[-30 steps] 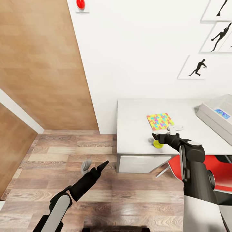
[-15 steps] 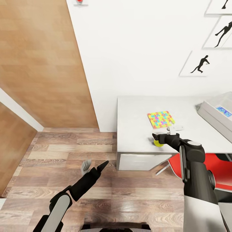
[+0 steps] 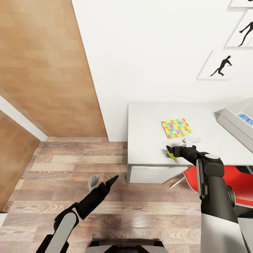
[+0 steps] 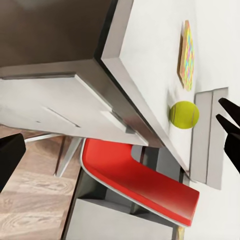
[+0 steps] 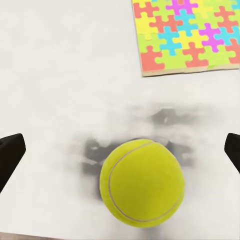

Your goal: Put all the toys in the child's room - the three board games (two on the bed and one on the table), the two jigsaw puzzles on the table, and the tennis ball on the table - inside the toy box on the table in the child's room.

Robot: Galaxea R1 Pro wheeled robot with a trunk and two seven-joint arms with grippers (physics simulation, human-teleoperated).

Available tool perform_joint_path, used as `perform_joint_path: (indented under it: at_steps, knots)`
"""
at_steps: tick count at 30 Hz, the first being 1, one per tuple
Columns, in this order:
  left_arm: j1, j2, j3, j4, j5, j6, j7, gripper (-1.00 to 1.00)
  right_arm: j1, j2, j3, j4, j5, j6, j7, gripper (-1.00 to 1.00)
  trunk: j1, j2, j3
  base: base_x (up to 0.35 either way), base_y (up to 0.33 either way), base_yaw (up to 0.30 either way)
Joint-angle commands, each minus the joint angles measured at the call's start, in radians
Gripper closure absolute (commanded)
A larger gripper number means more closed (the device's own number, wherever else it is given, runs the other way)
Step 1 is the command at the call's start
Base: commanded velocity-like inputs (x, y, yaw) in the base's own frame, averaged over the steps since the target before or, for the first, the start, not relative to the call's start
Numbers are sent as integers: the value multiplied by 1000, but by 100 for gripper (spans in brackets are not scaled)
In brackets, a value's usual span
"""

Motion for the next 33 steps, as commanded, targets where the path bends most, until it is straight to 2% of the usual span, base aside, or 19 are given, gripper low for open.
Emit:
perform_joint_path:
  at_steps: [1,33]
  knots:
    - [0,0,0,0,6,4,0,-100,-1,1,-2,-1,10,2,10,-100,0,-2,-3,0,0,0]
    - [0,0,0,0,5,3,0,-100,-1,-4,-13,-1,14,2,12,-100,0,-2,-52,0,0,0]
